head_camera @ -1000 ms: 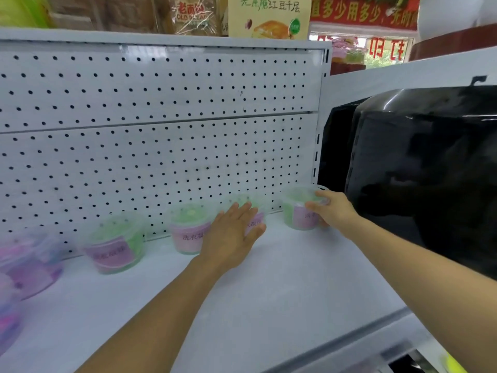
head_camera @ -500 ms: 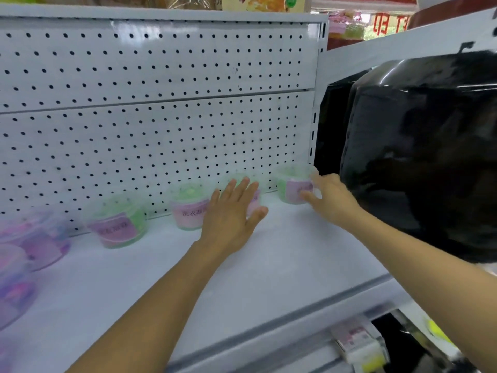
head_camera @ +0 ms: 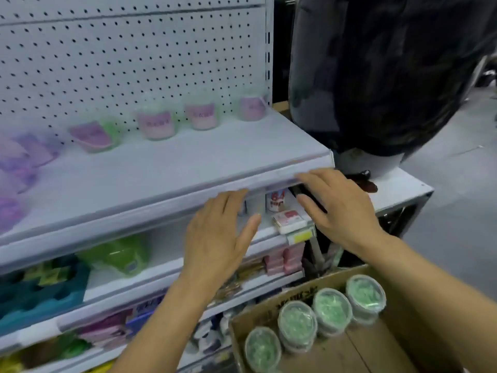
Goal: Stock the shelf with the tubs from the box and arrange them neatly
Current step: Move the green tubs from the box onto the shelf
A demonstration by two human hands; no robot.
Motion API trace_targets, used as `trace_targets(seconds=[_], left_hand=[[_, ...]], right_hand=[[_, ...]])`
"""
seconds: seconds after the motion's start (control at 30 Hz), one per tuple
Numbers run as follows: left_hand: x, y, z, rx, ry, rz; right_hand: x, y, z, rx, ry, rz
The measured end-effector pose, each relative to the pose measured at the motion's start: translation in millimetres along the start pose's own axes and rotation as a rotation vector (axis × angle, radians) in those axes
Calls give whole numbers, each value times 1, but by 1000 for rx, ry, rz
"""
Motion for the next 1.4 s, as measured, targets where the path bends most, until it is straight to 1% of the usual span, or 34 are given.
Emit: trace_targets(seconds=[0.07, 0.13, 0.23, 0.33, 0.4, 0.5, 0.57, 0.6, 0.63, 0.7, 0.73, 0.8, 0.83, 0.9, 0.97, 1.07, 1.17, 1.23, 1.3, 1.4], left_hand=[[31, 9, -29, 62, -76, 49], [59, 10, -65, 155, -192, 121], [93, 5, -124, 270, -353, 224], [123, -9, -190, 384, -507, 368], [142, -20, -237, 461, -613, 498], [170, -35, -306, 591, -757, 712], [183, -43, -346, 620, -827, 802], [189, -48, -364, 614, -846, 839], [193, -53, -381, 598, -855, 871], [200, -62, -413, 580, -862, 931], [203, -65, -428, 580, -879, 959], [209, -64, -452, 553, -978, 954], [210, -62, -460, 527, -1015, 943], [213, -61, -469, 533, -1001, 983], [217, -61, -473, 575, -961, 1029], [223, -57, -470, 772, -893, 1120], [224, -62, -450, 946, -732, 1252], [228, -65, -426, 1035, -644, 1334], [231, -67, -397, 1096, -589, 1355], [230, -70, -348, 1178, -500, 1335]], right_hand=[[40, 11, -10, -49, -30, -18], [77, 25, -26, -97, -69, -66], [126, 51, -65, -202, -214, -202], [175, 83, -120, -310, -388, -400], [210, 107, -162, -397, -490, -576], [265, 135, -227, -481, -690, -827], [292, 149, -267, -536, -801, -944], [303, 155, -285, -575, -828, -996], [311, 161, -302, -615, -831, -1049], [324, 173, -330, -709, -774, -1201], [330, 177, -342, -782, -719, -1324], [343, 179, -361, -941, -589, -1577], [347, 180, -368, -987, -536, -1655], [352, 183, -377, -1003, -474, -1729], [353, 189, -380, -980, -405, -1743], [348, 191, -372, -985, -305, -1726], [341, 186, -353, -952, -316, -1683], [336, 178, -337, -974, -339, -1656], [329, 167, -319, -1019, -355, -1611], [309, 145, -286, -1086, -335, -1521]])
Point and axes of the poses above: each hand's wrist, its own x-axis away from the middle knuckle, its own z-axis out of the back of the hand, y = z × x, the point moved 9 cm from there along -x, towards the middle knuckle, and after that the axes turned 7 degrees about -y, right-handed, at the moved point
